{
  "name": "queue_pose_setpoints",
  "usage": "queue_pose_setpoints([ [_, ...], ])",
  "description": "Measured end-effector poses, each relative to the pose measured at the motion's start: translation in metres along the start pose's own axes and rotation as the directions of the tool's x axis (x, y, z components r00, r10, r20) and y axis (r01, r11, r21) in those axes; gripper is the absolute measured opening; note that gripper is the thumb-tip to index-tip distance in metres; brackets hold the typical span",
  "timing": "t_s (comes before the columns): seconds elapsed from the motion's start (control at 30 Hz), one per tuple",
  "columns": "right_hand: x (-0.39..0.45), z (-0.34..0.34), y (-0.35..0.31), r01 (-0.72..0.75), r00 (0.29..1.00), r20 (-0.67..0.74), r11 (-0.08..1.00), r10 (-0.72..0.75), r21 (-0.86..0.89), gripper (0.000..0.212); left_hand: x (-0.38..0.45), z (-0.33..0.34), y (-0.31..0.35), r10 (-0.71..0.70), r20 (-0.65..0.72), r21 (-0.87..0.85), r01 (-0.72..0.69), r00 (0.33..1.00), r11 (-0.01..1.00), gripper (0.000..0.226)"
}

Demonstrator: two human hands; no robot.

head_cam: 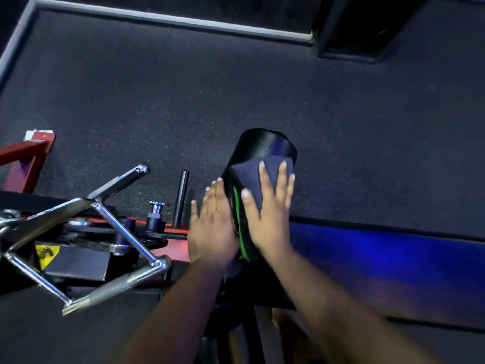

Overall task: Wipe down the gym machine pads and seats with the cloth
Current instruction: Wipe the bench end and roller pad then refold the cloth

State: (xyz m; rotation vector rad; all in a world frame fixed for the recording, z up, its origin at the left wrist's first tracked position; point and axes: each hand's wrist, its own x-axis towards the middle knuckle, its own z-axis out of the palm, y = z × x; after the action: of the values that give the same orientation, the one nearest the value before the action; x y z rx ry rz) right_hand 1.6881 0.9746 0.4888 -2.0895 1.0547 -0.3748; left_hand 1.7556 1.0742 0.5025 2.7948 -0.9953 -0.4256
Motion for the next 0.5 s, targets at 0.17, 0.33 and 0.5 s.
queue_pose_setpoints([
  [0.17,0.120,-0.018,0.011,-0.226,0.966,-0.088,0.960,0.242,0.164,0.064,-0.002,-0.008,0.001,-0.003,0.080,0.028,0.000,0.997,1.000,0.147],
  [0.33,0.045,-0.008,0.014,-0.258,0.945,-0.066,0.856,0.320,0.447,0.063,-0.001,-0.008,0.004,-0.017,0.085,0.068,0.011,0.996,0.998,0.141],
  [0.5,0.000,0.007,0.025,-0.347,0.901,0.053,0.642,0.431,0.684,0.074,0.000,0.000,0.001,-0.020,-0.006,0.090,0.020,1.000,0.996,0.117],
])
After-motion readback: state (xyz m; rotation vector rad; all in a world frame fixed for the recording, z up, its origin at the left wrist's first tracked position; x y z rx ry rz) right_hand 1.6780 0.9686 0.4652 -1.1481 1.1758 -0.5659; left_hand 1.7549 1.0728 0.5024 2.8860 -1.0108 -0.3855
